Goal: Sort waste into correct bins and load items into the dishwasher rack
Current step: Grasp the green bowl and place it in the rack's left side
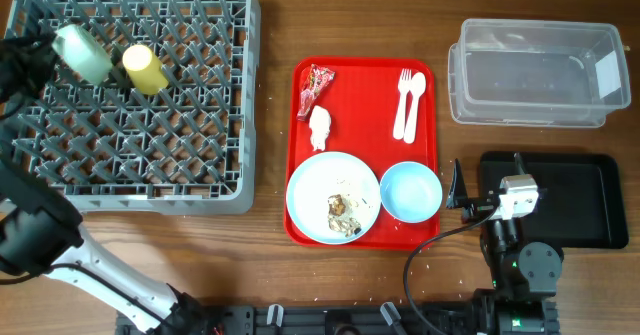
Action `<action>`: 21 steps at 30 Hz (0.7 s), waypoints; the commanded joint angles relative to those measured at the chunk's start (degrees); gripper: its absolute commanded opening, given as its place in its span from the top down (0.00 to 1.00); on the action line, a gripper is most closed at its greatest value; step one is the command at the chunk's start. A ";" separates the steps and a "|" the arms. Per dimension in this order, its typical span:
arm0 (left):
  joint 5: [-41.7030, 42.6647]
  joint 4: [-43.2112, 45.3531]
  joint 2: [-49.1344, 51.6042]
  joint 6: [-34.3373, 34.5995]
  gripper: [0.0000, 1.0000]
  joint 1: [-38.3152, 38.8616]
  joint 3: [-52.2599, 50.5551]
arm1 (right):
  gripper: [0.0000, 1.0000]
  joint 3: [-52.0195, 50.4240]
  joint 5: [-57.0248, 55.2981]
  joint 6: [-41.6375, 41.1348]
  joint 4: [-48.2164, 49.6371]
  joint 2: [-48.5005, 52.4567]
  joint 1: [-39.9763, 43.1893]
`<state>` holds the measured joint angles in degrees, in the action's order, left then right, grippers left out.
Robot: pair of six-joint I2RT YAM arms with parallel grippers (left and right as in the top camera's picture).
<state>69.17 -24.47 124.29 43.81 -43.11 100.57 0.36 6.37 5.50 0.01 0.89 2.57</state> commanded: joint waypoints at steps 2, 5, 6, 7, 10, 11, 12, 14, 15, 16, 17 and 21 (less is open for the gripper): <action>1.75 -3.98 0.76 -0.17 0.47 -3.43 0.26 | 0.00 -0.04 -0.39 0.46 0.31 -0.31 0.28; 0.37 -9.03 0.46 -7.19 0.27 -6.54 0.26 | 0.00 -0.04 -0.39 0.44 0.28 -0.31 0.31; -3.80 -12.83 -0.02 -7.93 0.26 -7.98 0.26 | 0.00 -0.04 -0.39 0.46 0.28 -0.31 0.28; -8.68 -16.37 -0.79 -9.60 0.26 -9.53 0.26 | 0.00 -0.04 -0.39 0.46 0.28 -0.31 0.28; -21.53 -23.69 -4.72 -11.91 0.28 -12.59 0.28 | 0.00 -0.04 -0.39 0.44 0.28 -0.31 0.31; -24.50 -24.65 -6.78 -11.91 0.35 -12.83 0.26 | 0.00 -0.04 -0.42 0.46 0.28 -0.31 0.31; -27.06 -25.38 -9.11 -11.91 0.59 -12.59 0.28 | 0.00 -0.04 -0.39 0.44 0.28 -0.31 0.28; -30.77 -25.68 -13.20 -11.93 0.96 -10.01 0.26 | 0.00 -0.04 -0.39 0.46 0.28 -0.31 0.31; -32.17 -25.44 -14.47 -11.96 0.96 -8.31 0.28 | 0.00 -0.04 -0.39 0.46 0.31 -0.31 0.31; -34.49 -24.24 -15.85 -12.35 0.96 -4.98 0.26 | 0.00 -0.04 -0.39 0.46 0.31 -0.31 0.31; -36.46 -22.82 -16.33 -13.75 0.96 -2.34 0.26 | 0.00 -0.04 -0.39 0.46 0.31 -0.31 0.31; -61.37 -17.59 -14.32 -16.59 0.96 12.76 0.26 | 0.00 -0.04 -0.42 0.46 0.28 -0.31 0.28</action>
<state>30.44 -43.77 107.79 30.65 -39.97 100.92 0.36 6.37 5.48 0.03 0.91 2.57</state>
